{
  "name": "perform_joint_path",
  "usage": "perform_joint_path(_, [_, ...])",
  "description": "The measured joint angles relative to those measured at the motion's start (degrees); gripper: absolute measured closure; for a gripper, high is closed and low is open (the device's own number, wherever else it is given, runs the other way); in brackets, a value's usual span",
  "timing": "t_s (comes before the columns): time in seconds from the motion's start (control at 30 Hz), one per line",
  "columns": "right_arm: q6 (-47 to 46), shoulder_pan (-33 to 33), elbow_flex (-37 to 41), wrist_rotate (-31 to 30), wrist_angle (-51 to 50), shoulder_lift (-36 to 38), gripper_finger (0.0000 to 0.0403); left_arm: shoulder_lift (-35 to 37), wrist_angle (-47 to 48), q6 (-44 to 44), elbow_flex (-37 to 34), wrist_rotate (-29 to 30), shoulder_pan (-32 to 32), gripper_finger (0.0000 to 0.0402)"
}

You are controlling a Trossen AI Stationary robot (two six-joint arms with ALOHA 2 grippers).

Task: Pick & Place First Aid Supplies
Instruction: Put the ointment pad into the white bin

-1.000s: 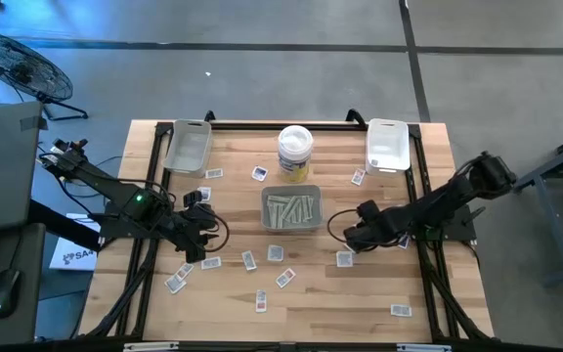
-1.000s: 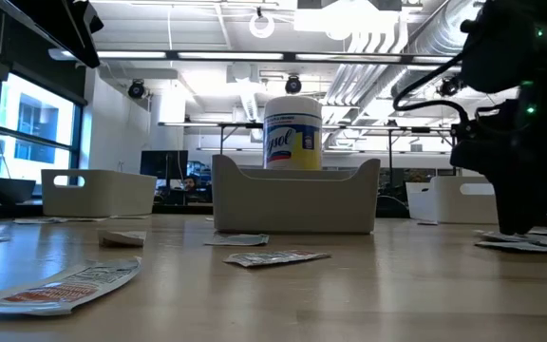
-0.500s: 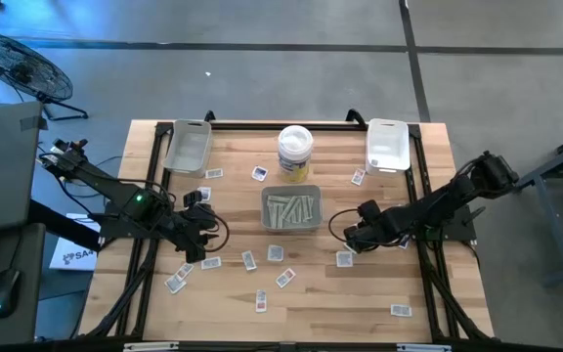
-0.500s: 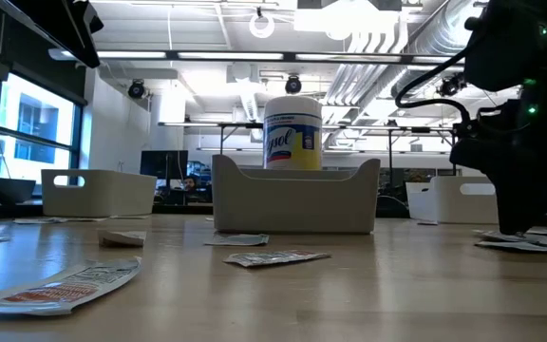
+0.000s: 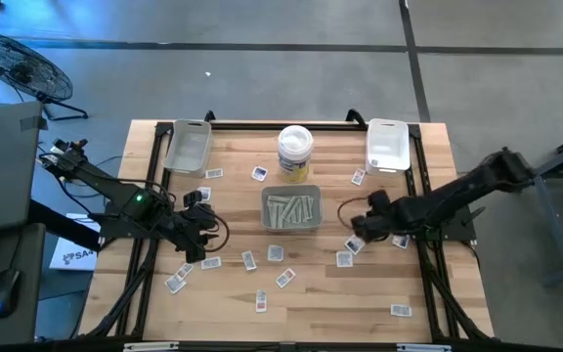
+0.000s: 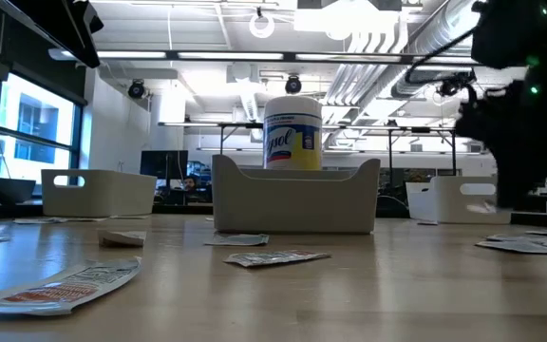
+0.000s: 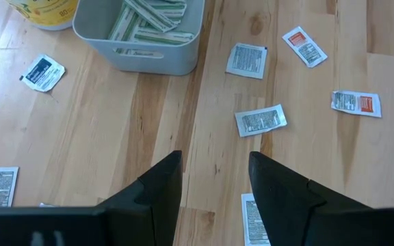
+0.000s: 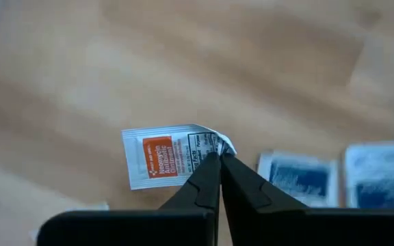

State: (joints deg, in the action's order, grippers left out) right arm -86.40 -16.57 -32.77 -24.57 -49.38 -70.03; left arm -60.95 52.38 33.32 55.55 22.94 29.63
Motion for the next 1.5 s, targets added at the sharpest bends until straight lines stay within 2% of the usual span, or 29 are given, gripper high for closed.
perform_joint_path(0.13, [1.5, 6.0, 0.02, -6.35, -5.04, 8.86, 0.0396, 0.0, -0.02, 0.0, 0.0, 0.0, 0.02, 0.0236])
perform_joint_path(0.27, [9.37, 14.86, -0.06, -11.36, -4.38, 15.71, 0.04, 0.0, -0.02, 0.01, 0.0, 0.0, 0.0, 0.0236])
perform_joint_path(0.53, [26.13, 32.81, -5.49, -16.82, -3.08, 17.32, 0.0401, 0.0, -0.02, 0.01, 0.0, 0.0, 0.0, 0.0236])
perform_joint_path(0.67, [31.08, 42.44, -5.64, -14.8, -0.92, 16.22, 0.0399, 0.0, 0.0, 0.0, 0.0, 0.0, 0.01, 0.0236])
perform_joint_path(0.83, [38.67, 50.91, -5.66, -7.71, 3.52, 11.87, 0.0401, 0.0, -0.02, 0.0, 0.0, 0.0, 0.02, 0.0236])
perform_joint_path(1.0, [40.85, 53.35, -5.66, -6.54, 5.14, 5.99, 0.0382, 0.0, -0.02, 0.01, 0.0, 0.0, 0.01, 0.0236])
perform_joint_path(1.17, [44.45, 53.76, -5.68, -5.57, 5.59, 2.51, 0.0326, 0.0, -0.02, 0.02, 0.0, 0.0, 0.01, 0.0236])
perform_joint_path(1.33, [49.25, 53.69, -7.97, -5.31, 3.83, 3.78, 0.0275, 0.0, -0.02, 0.0, 0.0, 0.0, 0.01, 0.0236])
perform_joint_path(1.5, [49.62, 49.69, -13.51, -5.33, -0.09, 7.58, 0.0265, 0.0, -0.02, 0.0, 0.0, 0.0, 0.02, 0.0236])
